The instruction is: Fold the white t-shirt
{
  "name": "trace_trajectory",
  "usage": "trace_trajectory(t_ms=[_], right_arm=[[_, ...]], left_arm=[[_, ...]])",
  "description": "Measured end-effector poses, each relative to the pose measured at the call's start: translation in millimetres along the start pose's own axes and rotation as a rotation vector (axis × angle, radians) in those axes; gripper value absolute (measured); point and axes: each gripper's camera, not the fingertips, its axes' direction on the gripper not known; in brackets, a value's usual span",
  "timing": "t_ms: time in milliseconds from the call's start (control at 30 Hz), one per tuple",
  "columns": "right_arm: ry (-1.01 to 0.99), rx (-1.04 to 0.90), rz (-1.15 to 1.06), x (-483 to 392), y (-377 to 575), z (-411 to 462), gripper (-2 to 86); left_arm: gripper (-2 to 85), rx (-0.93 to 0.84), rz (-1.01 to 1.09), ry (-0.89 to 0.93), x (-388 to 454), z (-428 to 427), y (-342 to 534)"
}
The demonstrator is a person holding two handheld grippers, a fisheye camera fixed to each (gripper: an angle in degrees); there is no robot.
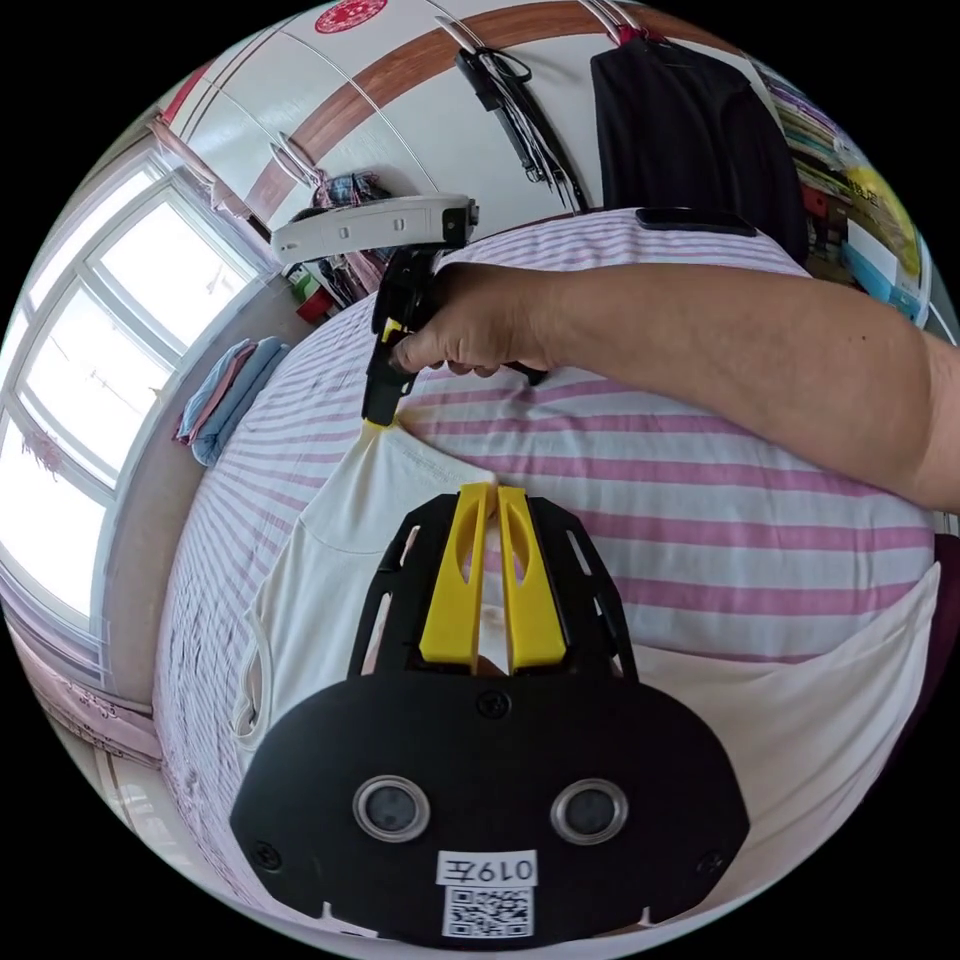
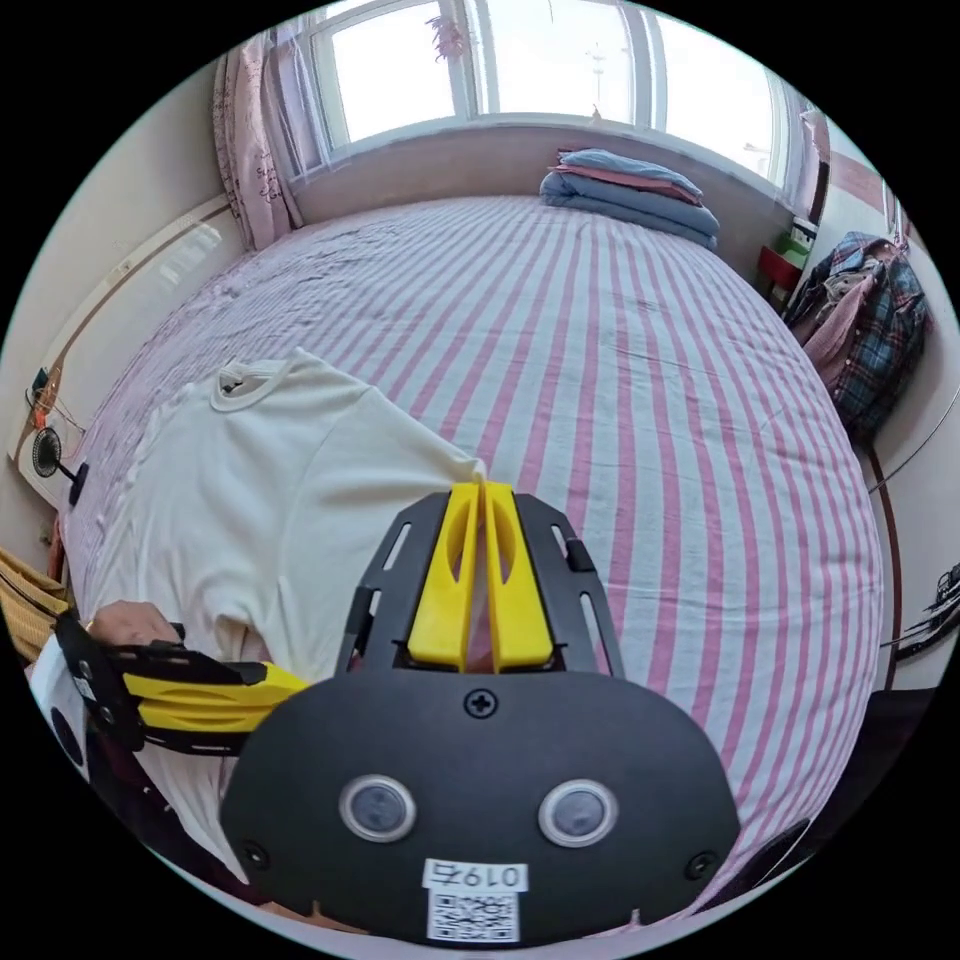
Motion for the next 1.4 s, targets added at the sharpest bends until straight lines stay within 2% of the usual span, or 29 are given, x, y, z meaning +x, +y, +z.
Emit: trace_trajectory(t_ms=[267, 333, 567, 800, 867, 1000, 1167, 1267, 1400], right_arm=[[0.088, 0.003, -0.047, -34.4, 9.2, 18.3, -0.5], [0.096, 0.004, -0.070, -42.7, 12.2, 22.2, -0.2], [0.188, 0.010, -0.121, -66.4, 21.7, 33.8, -0.2], [0.085, 0.036, -0.082, -46.7, 32.1, 34.1, -0.5], [0.076, 0.033, -0.072, -42.5, 33.7, 36.1, -0.6], [0.060, 0.026, -0.053, -33.0, 36.8, 40.9, -0.8], [0.015, 0.039, -0.025, -16.6, 43.4, 43.2, -0.8], [-0.005, 0.045, -0.008, -6.8, 47.8, 44.7, -0.7], [-0.057, 0.038, 0.017, 10.1, 52.3, 50.8, -0.2]], left_arm=[[0.9, -0.024, -0.248, 0.355, -61.5, 20.6, 13.9], [0.8, -0.020, -0.269, 0.371, -64.8, 22.2, 17.1], [0.8, 0.007, -0.292, 0.369, -51.9, 10.7, 24.9], [0.8, 0.091, -0.272, 0.378, -45.4, -24.9, 46.3], [0.8, 0.110, -0.301, 0.284, -50.3, -35.5, 57.9], [0.8, 0.089, -0.285, 0.248, -46.9, -26.2, 59.8], [0.8, 0.036, -0.075, 0.011, 10.9, -6.9, 31.2], [0.8, -0.076, -0.046, 0.059, 28.7, 17.0, 21.3], [0.8, -0.086, -0.136, 0.129, 26.3, 19.6, 22.8]])
